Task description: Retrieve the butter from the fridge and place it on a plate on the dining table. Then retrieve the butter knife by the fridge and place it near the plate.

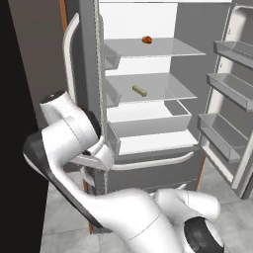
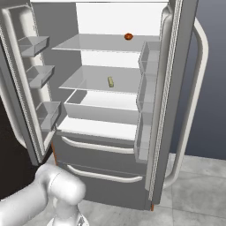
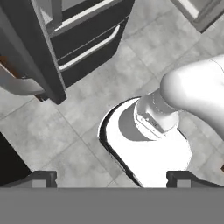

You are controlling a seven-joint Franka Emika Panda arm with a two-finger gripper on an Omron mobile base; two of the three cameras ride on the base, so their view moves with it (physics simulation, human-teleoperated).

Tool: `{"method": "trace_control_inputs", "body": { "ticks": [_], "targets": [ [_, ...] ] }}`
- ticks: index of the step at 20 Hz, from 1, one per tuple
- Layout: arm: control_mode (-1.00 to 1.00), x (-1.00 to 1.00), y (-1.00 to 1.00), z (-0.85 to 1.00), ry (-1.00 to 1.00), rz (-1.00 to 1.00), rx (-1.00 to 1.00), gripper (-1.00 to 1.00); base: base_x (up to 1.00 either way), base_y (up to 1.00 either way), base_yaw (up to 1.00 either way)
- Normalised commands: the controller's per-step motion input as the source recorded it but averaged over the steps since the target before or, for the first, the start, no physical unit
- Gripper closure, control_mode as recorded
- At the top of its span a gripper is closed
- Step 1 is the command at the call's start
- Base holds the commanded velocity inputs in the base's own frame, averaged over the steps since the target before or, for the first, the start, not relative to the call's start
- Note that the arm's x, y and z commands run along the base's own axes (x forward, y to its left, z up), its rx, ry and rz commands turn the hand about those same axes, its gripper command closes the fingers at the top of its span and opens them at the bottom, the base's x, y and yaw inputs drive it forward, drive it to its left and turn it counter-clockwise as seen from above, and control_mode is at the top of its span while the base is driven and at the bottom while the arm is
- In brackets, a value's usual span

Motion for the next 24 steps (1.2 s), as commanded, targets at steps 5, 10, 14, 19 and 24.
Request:
{"method": "trace_control_inputs", "body": {
  "ticks": [5, 10, 14, 19, 24],
  "targets": [
    [-1.00, -0.12, -1.00, 0.00, 0.00, 0.25, 0.25, -1.00, 0.00, 0.00, 0.00],
    [-1.00, 0.12, -0.91, 0.04, -0.01, 0.04, 0.33, -1.00, 0.00, 0.00, 0.00],
    [-1.00, 0.31, -0.57, 0.13, -0.03, 0.01, 0.55, -1.00, 0.00, 0.00, 0.00],
    [-1.00, 0.40, -0.37, 0.20, -0.05, 0.07, 0.62, -1.00, 0.00, 0.00, 0.00],
    [-1.00, 0.42, -0.19, 0.03, -0.08, 0.08, 0.56, -1.00, 0.00, 0.00, 0.00]
  ]
}}
